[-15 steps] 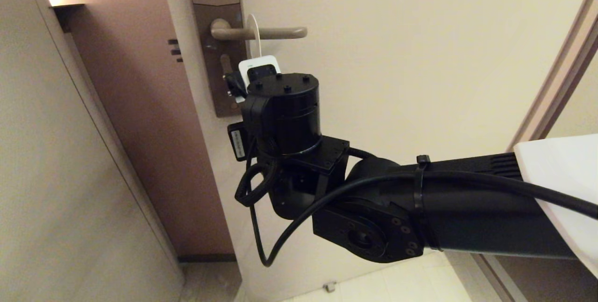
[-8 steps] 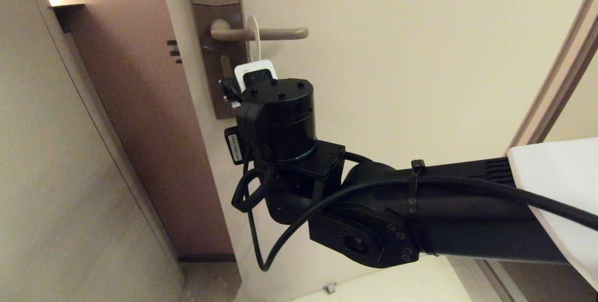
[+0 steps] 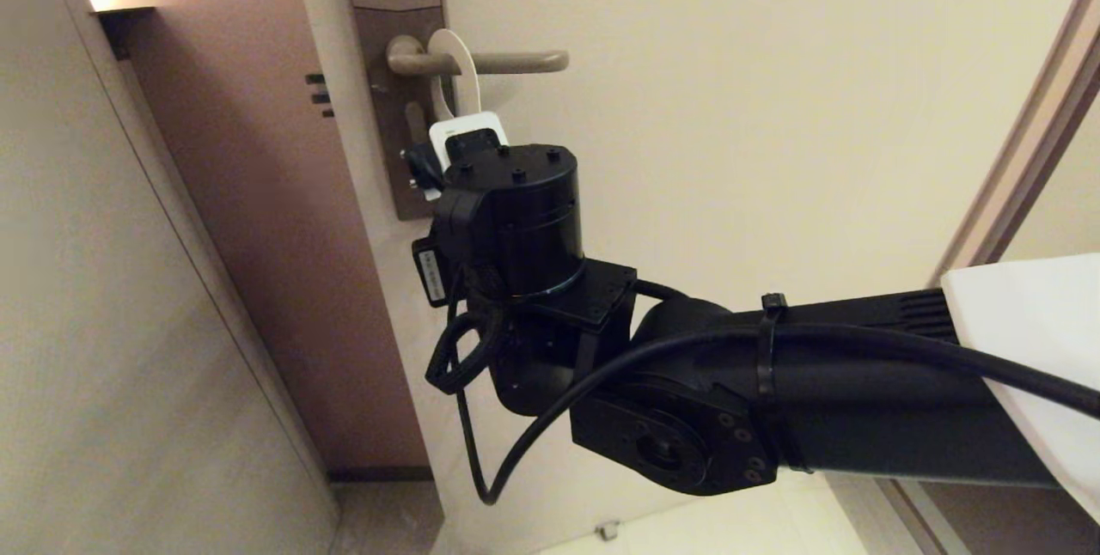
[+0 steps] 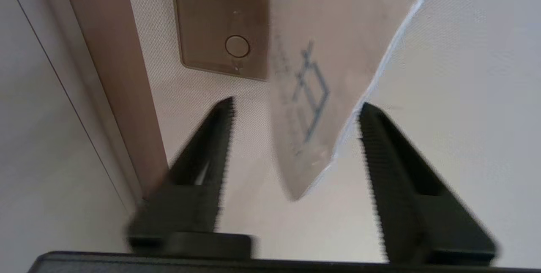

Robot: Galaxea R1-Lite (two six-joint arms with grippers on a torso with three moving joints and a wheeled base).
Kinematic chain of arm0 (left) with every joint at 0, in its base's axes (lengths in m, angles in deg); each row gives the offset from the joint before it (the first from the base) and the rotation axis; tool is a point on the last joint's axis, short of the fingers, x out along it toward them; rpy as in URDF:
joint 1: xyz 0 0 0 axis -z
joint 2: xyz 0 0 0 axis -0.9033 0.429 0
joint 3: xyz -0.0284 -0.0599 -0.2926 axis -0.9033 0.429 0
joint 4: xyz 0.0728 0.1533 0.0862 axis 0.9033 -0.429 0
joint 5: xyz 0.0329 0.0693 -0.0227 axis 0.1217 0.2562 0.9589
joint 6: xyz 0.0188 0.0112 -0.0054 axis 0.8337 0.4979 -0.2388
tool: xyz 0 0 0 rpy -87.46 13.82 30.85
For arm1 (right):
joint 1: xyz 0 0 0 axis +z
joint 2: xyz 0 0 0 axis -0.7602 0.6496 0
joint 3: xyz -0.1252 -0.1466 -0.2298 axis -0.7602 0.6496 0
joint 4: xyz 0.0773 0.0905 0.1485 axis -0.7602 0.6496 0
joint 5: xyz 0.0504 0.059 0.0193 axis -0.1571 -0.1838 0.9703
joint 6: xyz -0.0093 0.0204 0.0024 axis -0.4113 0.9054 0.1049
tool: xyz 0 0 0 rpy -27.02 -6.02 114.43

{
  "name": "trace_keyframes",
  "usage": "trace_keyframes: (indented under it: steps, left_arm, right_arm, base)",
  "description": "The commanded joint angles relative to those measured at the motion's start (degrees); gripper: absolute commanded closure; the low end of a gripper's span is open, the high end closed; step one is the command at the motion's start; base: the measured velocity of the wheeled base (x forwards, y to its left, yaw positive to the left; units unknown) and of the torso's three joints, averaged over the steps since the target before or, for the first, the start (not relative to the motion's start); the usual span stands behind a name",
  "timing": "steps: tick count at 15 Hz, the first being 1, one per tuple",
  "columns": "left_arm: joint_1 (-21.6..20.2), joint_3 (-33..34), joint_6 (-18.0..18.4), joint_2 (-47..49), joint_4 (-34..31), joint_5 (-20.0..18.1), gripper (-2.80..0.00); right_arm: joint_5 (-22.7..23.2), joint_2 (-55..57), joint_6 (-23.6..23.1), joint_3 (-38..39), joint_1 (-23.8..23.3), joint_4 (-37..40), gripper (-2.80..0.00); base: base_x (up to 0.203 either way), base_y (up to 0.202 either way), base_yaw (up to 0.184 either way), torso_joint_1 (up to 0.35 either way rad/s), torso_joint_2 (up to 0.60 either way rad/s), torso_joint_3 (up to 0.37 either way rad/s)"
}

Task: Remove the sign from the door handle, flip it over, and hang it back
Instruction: Hang the sign back with the other side facing out

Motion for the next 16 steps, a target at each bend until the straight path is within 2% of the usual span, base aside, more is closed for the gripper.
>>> trace_keyframes:
  steps: [1, 7, 13, 16]
  left_arm:
    - [0.0, 0.0, 0.0, 0.1, 0.0, 0.0, 0.0]
    - [0.0, 0.0, 0.0, 0.1, 0.0, 0.0, 0.0]
    - [0.0, 0.0, 0.0, 0.1, 0.0, 0.0, 0.0]
    - [0.0, 0.0, 0.0, 0.1, 0.0, 0.0, 0.0]
  right_arm:
    - [-0.1, -1.7, 0.0, 0.7, 0.0, -0.1, -2.8]
    - [0.3, -8.9, -0.1, 3.9, 0.0, 2.1, -2.8]
    - [0.3, -16.0, 0.1, 11.7, -0.2, 2.2, -2.8]
    - [0.3, -17.1, 0.0, 12.0, -0.2, 2.2, -2.8]
  base:
    - [0.0, 0.0, 0.0, 0.0, 0.0, 0.0]
    - [0.0, 0.0, 0.0, 0.0, 0.0, 0.0]
    - [0.0, 0.0, 0.0, 0.0, 0.0, 0.0]
    - [0.0, 0.0, 0.0, 0.0, 0.0, 0.0]
